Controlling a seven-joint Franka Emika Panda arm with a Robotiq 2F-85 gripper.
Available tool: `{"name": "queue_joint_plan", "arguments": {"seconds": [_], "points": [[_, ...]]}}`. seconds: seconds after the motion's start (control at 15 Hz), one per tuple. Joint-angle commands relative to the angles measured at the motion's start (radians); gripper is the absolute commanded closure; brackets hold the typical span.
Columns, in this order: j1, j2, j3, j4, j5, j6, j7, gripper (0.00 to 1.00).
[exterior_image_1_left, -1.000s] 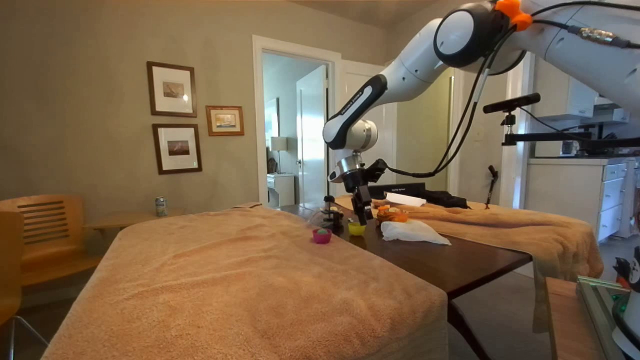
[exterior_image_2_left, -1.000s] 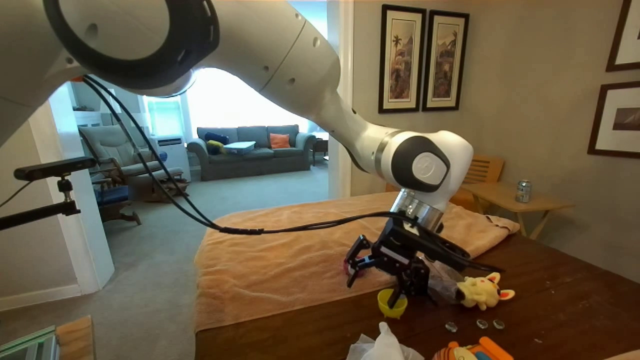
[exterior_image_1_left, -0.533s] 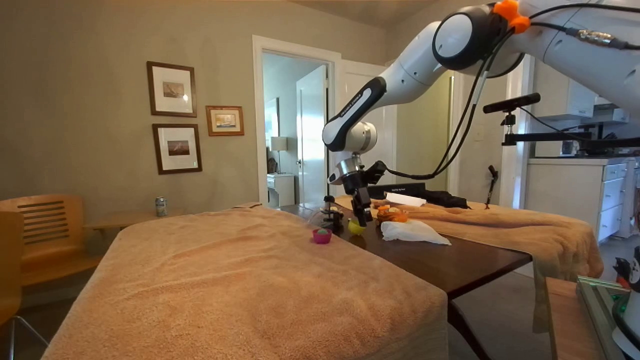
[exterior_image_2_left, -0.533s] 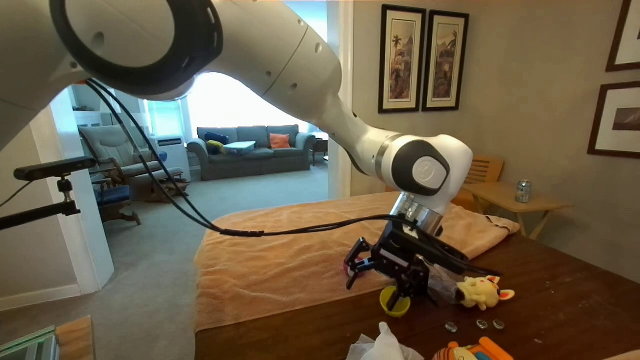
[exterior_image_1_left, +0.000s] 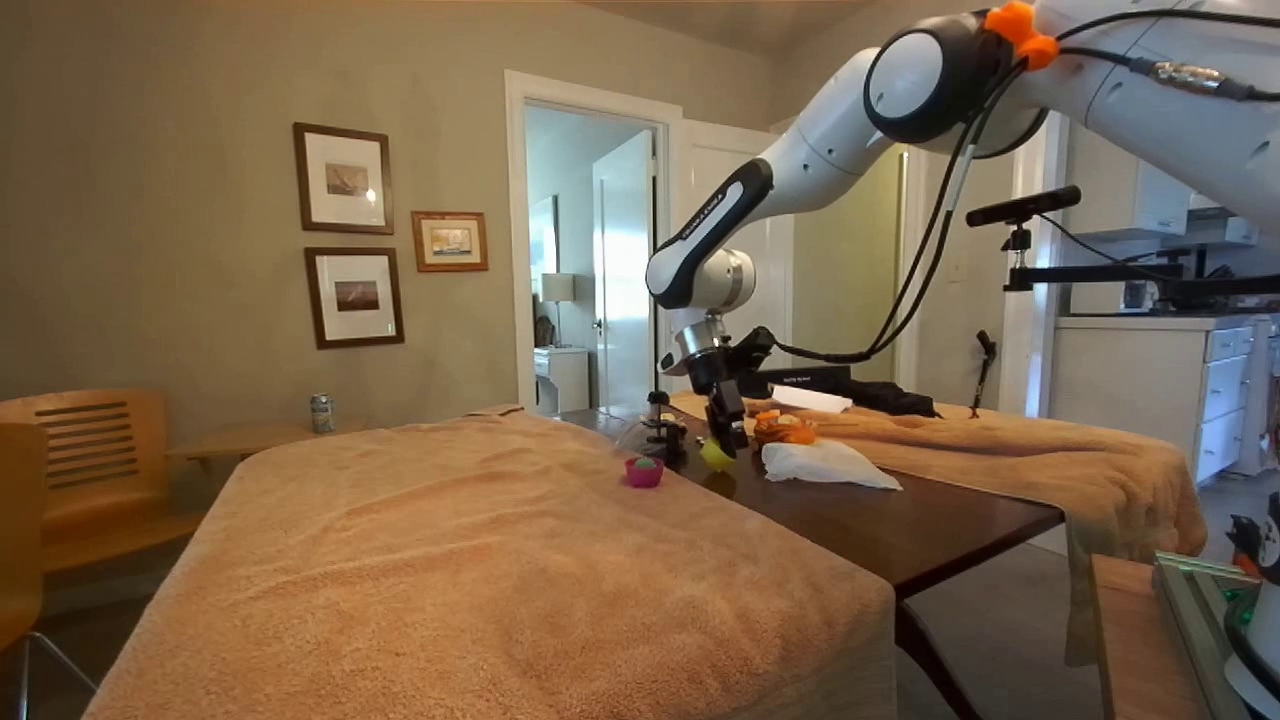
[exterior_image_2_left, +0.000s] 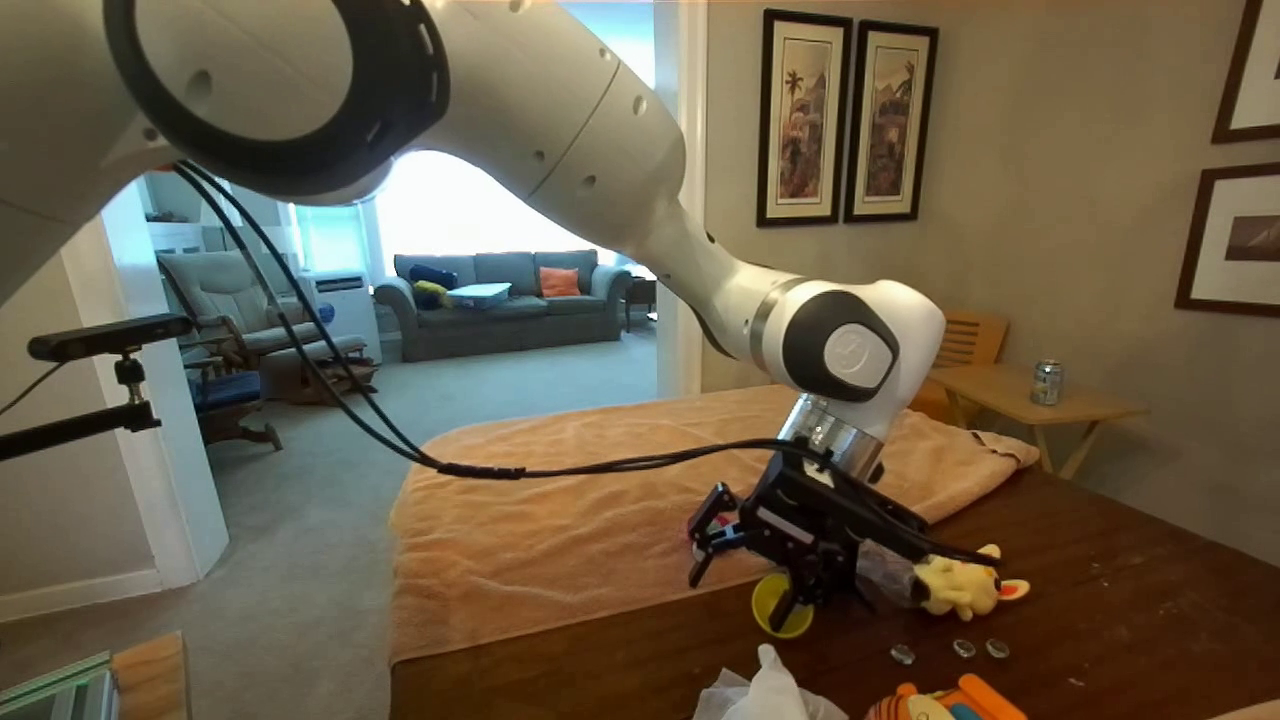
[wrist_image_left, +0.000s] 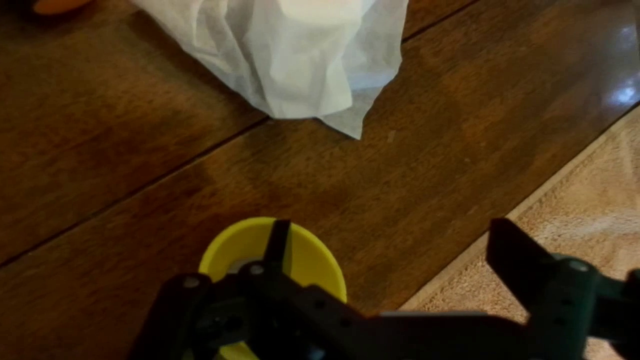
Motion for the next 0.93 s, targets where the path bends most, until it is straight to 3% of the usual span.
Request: {"name": "queue_joint_plan", "arguments": {"seconds": [0.0, 0.4, 0.87], "points": [[-0.003, -0.020, 0.008, -0.061, 0.008, 0.044, 0.026, 0.00], [-0.004, -0.078, 0.012, -0.187, 0.010, 0.130, 0.014, 0.00], [0.036, -0.262, 0.002, -0.387, -0.034, 0.235, 0.020, 0.00]]}}
